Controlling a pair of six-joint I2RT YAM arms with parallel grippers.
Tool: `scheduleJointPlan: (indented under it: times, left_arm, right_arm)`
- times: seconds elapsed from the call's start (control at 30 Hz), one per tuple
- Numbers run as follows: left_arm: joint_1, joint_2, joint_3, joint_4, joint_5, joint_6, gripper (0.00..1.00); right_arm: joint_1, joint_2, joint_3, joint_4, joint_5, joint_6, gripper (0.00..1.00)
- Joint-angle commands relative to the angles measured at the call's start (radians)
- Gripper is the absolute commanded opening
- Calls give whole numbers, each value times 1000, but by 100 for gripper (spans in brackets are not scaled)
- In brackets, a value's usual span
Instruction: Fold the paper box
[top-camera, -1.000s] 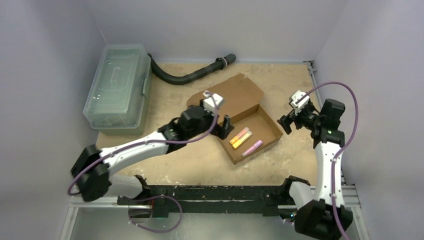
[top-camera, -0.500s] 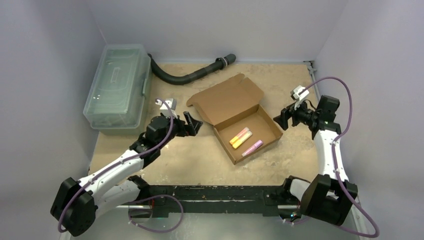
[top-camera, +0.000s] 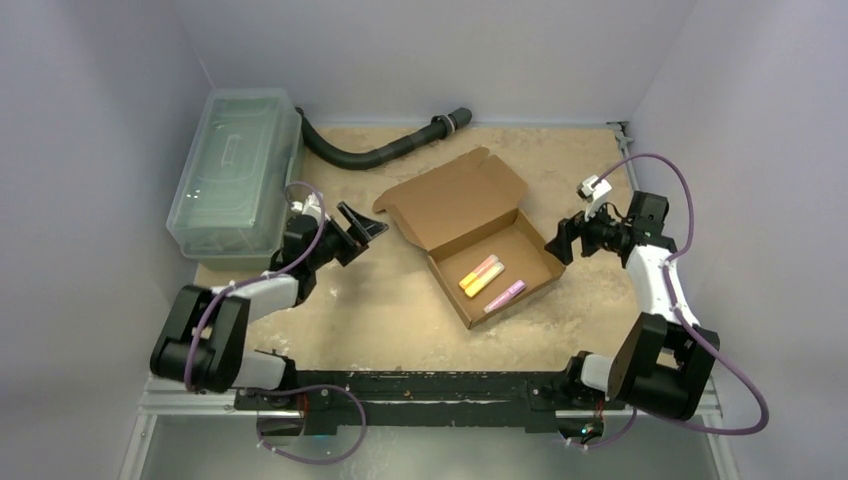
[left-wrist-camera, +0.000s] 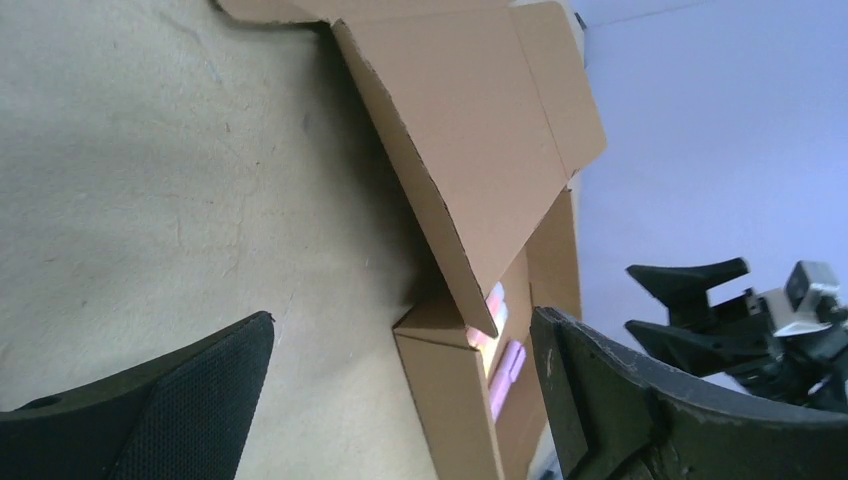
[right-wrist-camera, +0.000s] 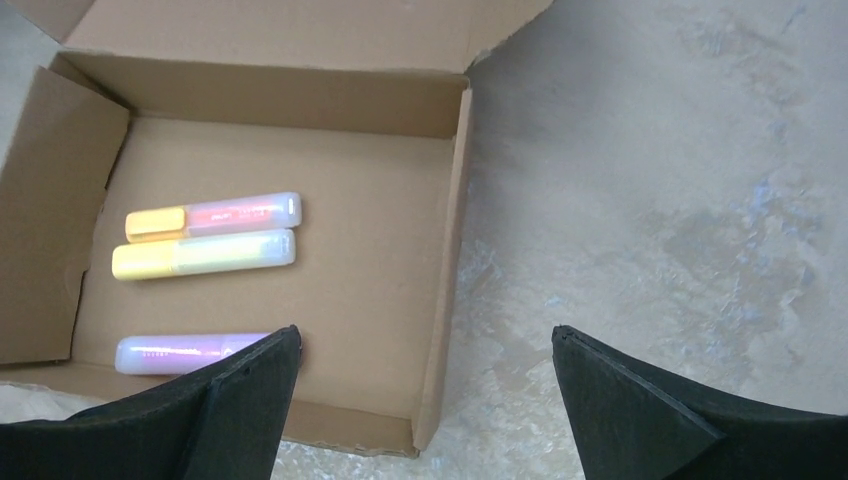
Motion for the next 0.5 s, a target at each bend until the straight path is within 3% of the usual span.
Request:
scheduleJointPlan:
  times: [0.0, 0.23, 0.47]
  left_arm:
    - [30, 146, 89, 229, 154, -152, 99]
    - [32, 320, 226, 230, 149, -170, 97]
    - [21, 434, 410, -65, 102, -88, 78]
  right_arm:
    - [13, 29, 60, -34, 37, -13, 99]
    - [34, 68, 70, -52, 50, -28, 99]
    - [44, 73, 69, -48, 57, -31, 99]
